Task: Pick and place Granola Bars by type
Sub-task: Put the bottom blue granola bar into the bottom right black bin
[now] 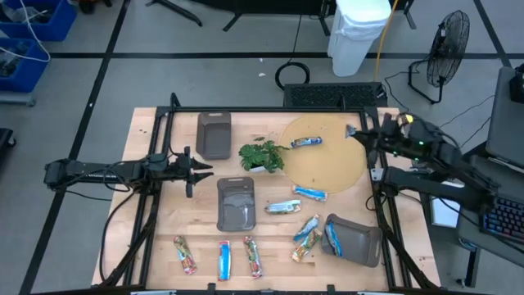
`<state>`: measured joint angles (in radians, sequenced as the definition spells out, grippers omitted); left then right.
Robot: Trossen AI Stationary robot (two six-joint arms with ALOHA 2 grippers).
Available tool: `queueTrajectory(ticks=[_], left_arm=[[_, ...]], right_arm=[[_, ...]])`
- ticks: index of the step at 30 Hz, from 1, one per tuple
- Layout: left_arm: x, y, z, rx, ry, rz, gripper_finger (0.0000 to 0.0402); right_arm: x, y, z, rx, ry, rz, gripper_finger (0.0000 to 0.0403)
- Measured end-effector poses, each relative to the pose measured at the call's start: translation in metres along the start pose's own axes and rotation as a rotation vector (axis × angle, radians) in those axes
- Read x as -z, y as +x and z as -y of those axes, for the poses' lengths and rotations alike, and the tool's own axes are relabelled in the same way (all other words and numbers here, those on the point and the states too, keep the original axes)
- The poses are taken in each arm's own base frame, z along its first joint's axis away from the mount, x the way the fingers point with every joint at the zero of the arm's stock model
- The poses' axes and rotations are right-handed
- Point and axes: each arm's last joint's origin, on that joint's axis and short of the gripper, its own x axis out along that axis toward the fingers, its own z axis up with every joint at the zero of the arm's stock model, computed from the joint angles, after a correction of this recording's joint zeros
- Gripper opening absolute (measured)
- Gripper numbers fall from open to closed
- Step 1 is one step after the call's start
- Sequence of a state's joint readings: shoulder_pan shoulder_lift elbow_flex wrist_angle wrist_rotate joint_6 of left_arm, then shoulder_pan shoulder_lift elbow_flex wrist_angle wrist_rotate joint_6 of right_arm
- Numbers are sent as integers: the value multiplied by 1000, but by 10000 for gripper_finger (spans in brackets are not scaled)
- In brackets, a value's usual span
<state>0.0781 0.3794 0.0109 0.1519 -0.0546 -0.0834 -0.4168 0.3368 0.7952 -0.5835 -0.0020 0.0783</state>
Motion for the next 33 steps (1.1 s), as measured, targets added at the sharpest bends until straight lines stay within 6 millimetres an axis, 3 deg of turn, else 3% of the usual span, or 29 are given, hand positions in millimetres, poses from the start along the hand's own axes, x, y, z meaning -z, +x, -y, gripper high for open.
queueTrajectory(ticks=[6,15,23,27,33], left_arm=[[0,0,0,0,0,0,118],[0,0,0,0,-4,1,118],[0,0,0,0,-4,0,118],[0,0,0,0,-4,1,118],[0,0,0,0,-4,1,118]], right_arm=[[7,-4,-1,-63,51,23,0],[31,26,-8,-391,100,104,0],[50,42,-24,-682,164,190,0],[46,42,-35,-748,192,166,0],[21,39,-60,-758,171,51,0]])
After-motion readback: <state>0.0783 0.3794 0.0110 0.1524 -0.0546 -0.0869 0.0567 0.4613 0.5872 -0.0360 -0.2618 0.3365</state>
